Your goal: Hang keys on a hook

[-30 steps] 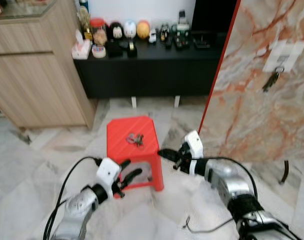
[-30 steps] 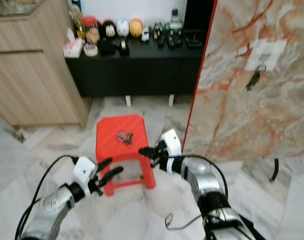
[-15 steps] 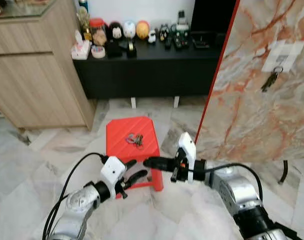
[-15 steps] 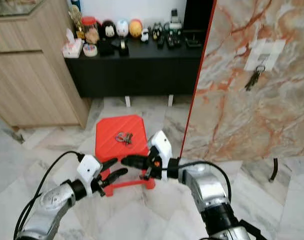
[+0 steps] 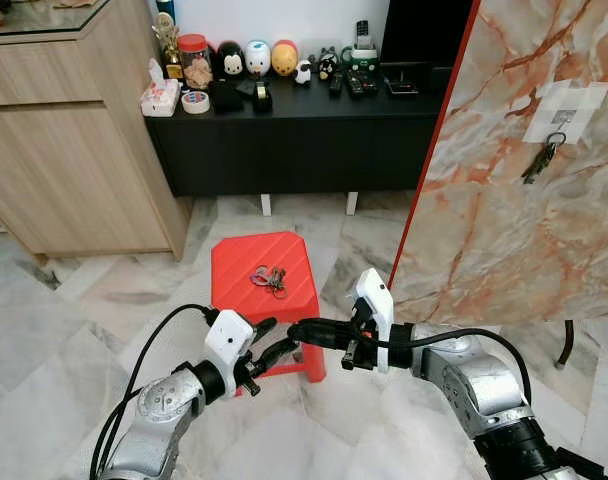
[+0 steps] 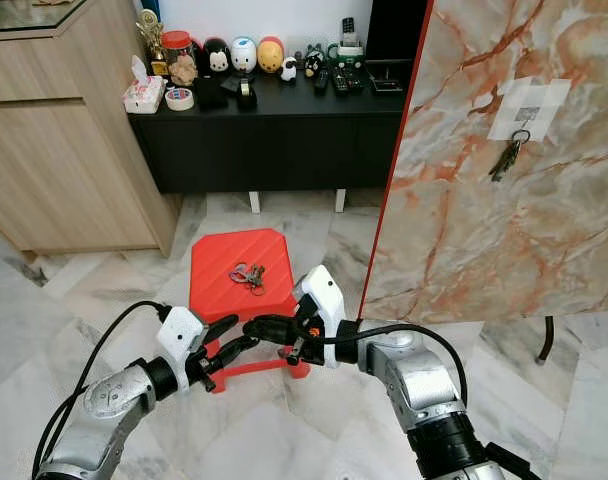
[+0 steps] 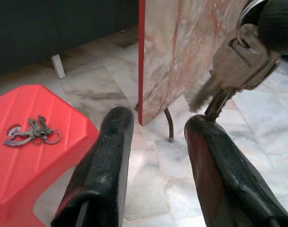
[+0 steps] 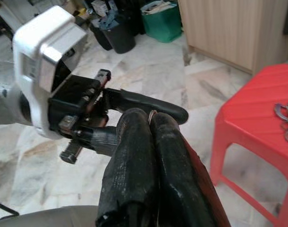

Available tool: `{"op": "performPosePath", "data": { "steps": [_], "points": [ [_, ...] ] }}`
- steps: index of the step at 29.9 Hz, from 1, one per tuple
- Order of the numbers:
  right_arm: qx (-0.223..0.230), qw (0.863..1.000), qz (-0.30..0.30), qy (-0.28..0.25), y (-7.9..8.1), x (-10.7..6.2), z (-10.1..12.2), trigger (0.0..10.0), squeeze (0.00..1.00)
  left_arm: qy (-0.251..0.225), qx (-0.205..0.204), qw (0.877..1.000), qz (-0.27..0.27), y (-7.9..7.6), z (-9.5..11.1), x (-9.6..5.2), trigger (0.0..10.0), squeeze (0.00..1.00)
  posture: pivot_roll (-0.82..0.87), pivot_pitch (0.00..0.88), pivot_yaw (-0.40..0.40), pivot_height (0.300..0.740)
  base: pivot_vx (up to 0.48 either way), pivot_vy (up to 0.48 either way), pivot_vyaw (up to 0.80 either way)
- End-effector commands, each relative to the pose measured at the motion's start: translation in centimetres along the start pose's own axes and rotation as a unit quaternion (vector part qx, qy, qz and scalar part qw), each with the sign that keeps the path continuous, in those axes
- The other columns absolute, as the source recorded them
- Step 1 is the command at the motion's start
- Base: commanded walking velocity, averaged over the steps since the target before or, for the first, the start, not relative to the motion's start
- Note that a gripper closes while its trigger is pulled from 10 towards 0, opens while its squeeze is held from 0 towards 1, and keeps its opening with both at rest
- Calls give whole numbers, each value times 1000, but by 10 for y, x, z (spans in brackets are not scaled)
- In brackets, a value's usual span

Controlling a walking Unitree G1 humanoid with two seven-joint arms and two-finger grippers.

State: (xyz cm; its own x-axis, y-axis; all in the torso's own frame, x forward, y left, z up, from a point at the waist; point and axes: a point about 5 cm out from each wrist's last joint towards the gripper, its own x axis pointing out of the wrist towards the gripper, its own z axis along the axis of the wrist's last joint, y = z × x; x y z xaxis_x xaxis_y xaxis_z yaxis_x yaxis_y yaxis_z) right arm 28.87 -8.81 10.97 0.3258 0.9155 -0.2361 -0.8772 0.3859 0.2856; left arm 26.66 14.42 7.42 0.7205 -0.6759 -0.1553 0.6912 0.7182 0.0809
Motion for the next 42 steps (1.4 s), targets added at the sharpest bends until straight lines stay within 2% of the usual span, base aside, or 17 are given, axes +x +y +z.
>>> {"op": "performPosePath", "data": {
  "steps": [1, 11, 16, 21, 26, 34, 42],
  "points": [
    [10, 1000, -7, 7, -1, 0, -5, 10000, 0, 0, 0, 1000, -10, -3, 1, -1, 10000, 0, 101, 111, -39, 723, 0, 0, 0],
    [26, 999, -24, 3, -4, 2, -7, 10000, 0, 5, -26, 998, -53, -13, 3, -2, 10000, 0, 105, 112, -38, 723, 0, 0, 0],
    [26, 999, -24, 1, -4, 3, -6, 10000, 0, 8, -28, 998, -55, -13, 2, -2, 10000, 0, 104, 112, -38, 723, 0, 0, 0],
    [25, 999, -27, 0, -5, 3, -6, 10000, 0, 21, -22, 998, -56, -14, 0, -3, 10000, 0, 105, 112, -38, 723, 0, 0, 0],
    [23, 999, -26, -2, -4, 4, -4, 10000, 0, 56, 0, 998, -34, -5, -10, -9, 10000, 0, 104, 112, -38, 723, 0, 0, 0],
    [23, 999, -26, -2, -4, 5, -3, 10000, 0, 55, -3, 998, -38, -6, -8, -9, 10000, 0, 103, 113, -40, 723, 0, 0, 0],
    [27, 999, -24, -4, -4, 5, -3, 10000, 0, 31, -19, 998, -47, -10, 0, -1, 10000, 0, 103, 113, -40, 723, 0, 0, 0]
  ]
}}
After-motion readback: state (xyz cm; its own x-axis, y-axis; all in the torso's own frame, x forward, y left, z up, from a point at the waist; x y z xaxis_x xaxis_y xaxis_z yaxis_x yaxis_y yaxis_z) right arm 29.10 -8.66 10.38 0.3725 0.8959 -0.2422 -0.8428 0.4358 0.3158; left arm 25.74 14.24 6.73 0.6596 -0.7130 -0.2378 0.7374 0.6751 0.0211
